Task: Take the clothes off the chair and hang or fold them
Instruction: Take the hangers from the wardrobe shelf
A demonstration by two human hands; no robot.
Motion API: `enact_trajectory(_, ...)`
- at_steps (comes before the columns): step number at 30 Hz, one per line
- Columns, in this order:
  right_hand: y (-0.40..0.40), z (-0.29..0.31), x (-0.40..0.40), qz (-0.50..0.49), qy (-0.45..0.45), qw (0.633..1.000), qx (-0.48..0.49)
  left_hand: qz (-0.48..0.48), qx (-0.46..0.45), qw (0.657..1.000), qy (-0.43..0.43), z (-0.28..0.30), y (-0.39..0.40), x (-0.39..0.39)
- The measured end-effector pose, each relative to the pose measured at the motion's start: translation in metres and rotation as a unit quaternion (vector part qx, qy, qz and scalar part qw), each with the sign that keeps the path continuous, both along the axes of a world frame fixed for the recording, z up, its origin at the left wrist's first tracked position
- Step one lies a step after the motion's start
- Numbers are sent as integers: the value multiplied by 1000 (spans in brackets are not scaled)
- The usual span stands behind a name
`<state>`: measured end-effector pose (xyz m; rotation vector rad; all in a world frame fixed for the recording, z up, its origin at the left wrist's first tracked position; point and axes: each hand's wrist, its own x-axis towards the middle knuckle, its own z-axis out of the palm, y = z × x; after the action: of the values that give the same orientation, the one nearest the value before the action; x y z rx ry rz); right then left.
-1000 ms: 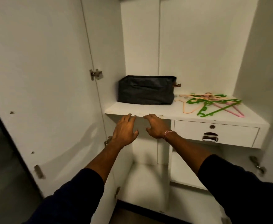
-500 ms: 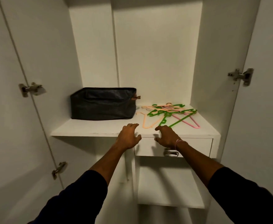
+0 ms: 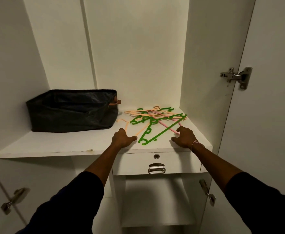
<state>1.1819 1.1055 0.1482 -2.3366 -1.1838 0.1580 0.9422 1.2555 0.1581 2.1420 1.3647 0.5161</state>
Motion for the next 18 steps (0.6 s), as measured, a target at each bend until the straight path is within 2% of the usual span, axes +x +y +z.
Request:
enact_trajectory(6, 32, -2, 30, -94, 40, 995, -8, 66, -74, 993, -65, -1, 45, 27)
enact_trajectory(11, 64, -2, 56, -122, 74, 990, -3, 79, -188, 966, -155, 7, 82, 60)
enact_trajectory(14, 84, -4, 67, -115, 82, 990, -23, 80, -240, 956, -149, 9, 98, 78)
enact_trajectory(18, 104, -9, 66, -114, 76, 990, -28, 82, -249, 951, -162, 7, 116, 97)
